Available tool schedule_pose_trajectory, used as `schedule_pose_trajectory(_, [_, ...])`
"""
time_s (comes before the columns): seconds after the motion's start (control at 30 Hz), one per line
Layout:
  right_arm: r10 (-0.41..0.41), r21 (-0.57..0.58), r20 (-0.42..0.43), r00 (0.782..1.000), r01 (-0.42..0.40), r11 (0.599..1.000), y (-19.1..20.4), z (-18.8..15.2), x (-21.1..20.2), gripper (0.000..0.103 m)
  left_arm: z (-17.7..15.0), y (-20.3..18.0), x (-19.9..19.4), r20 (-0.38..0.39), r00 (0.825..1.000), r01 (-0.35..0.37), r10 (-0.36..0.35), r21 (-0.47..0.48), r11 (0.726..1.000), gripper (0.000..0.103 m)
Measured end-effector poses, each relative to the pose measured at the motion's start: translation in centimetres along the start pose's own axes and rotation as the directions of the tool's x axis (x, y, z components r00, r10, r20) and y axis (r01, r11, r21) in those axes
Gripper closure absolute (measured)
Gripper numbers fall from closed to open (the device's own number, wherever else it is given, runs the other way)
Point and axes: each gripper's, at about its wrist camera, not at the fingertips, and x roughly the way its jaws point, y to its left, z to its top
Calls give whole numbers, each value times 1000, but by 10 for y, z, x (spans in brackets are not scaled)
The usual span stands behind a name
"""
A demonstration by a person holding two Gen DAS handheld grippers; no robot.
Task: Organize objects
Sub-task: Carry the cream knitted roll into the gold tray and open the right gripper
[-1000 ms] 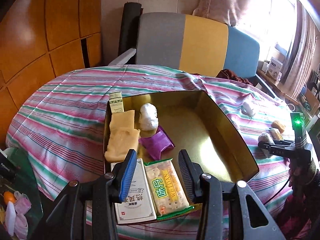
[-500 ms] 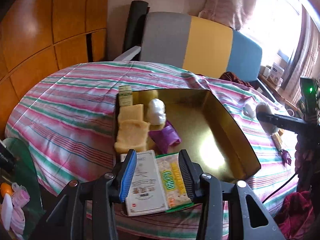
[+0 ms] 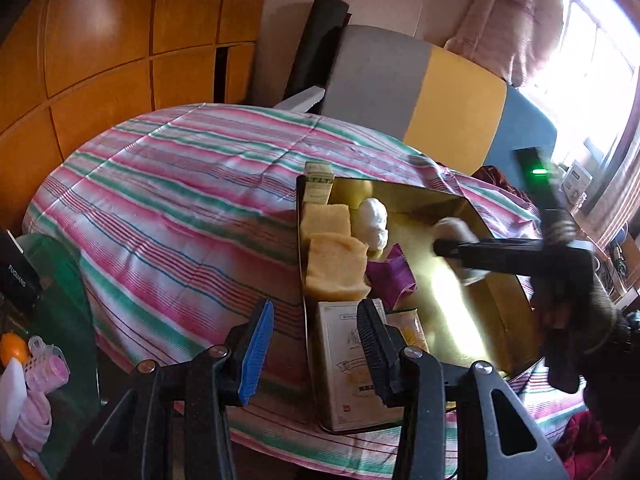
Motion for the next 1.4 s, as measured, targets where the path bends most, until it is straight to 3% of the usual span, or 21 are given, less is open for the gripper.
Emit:
schedule_pose_trajectory(0.1, [-30,-8,-85,996,29,1000,15,3,35,49,-1,3,4,-12,1000,0,0,-8,1000,59])
schedule_pose_trajectory(0.17, [16,-6,-124,992,-17,1000,28,1,49,47,-2,5,5,-13,1000,-1,1,-14,1000,59])
schedule_pose_trajectory(0.37, [72,40,-108,992,-68,997,31,-4,51,45,-3,4,6,-13,1000,-16,16,-15,1000,58])
schedule_pose_trajectory(0.4, [75,53,-96,993,-71,996,29,-4,48,43,-3,3,6,-13,1000,-19,18,-12,1000,57])
schedule_pose_trajectory(0.47, [89,75,-61,994,-85,994,24,-4,41,23,-3,0,5,-12,1000,-19,18,-4,1000,51])
schedule_pose_trajectory(0.53, [104,84,-28,994,-101,991,21,-6,31,17,-3,-2,3,-7,1000,-17,17,3,1000,47])
schedule_pose_trajectory(1.0, [106,44,87,991,-110,993,24,-26,-27,17,1,-23,-12,29,1000,-12,10,54,998,47])
schedule_pose_trajectory(1.4, [38,185,192,981,-74,980,-47,-75,-93,16,-3,-53,-13,10,1000,26,-27,125,992,47])
